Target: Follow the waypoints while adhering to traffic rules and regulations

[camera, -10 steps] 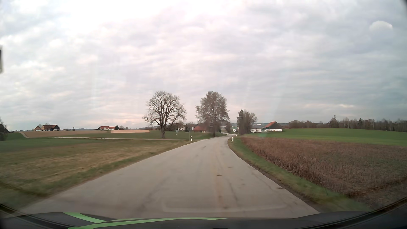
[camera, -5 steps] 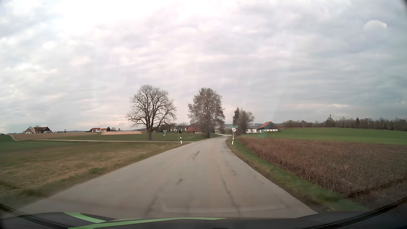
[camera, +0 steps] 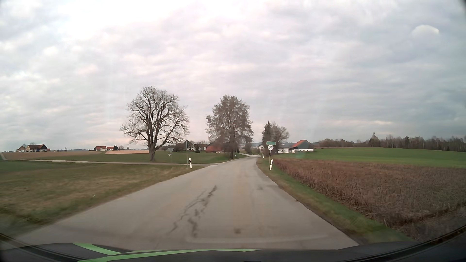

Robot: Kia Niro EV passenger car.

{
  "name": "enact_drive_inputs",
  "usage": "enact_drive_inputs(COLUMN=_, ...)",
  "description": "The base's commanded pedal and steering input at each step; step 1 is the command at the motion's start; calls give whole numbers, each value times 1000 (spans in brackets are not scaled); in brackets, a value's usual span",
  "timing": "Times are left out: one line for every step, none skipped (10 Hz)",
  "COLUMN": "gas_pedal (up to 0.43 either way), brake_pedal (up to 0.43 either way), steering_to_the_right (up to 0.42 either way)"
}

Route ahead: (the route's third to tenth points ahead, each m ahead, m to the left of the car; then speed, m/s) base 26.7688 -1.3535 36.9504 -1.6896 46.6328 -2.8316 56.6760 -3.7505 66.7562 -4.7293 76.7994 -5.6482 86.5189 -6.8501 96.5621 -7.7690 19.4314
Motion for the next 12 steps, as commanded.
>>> enact_drive_inputs(gas_pedal=157, brake_pedal=0, steering_to_the_right=12)
enact_drive_inputs(gas_pedal=157, brake_pedal=0, steering_to_the_right=12)
enact_drive_inputs(gas_pedal=157, brake_pedal=0, steering_to_the_right=12)
enact_drive_inputs(gas_pedal=157, brake_pedal=0, steering_to_the_right=11)
enact_drive_inputs(gas_pedal=157, brake_pedal=0, steering_to_the_right=11)
enact_drive_inputs(gas_pedal=157, brake_pedal=0, steering_to_the_right=11)
enact_drive_inputs(gas_pedal=169, brake_pedal=0, steering_to_the_right=11)
enact_drive_inputs(gas_pedal=169, brake_pedal=0, steering_to_the_right=11)
enact_drive_inputs(gas_pedal=169, brake_pedal=0, steering_to_the_right=11)
enact_drive_inputs(gas_pedal=169, brake_pedal=0, steering_to_the_right=11)
enact_drive_inputs(gas_pedal=169, brake_pedal=0, steering_to_the_right=11)
enact_drive_inputs(gas_pedal=169, brake_pedal=0, steering_to_the_right=11)
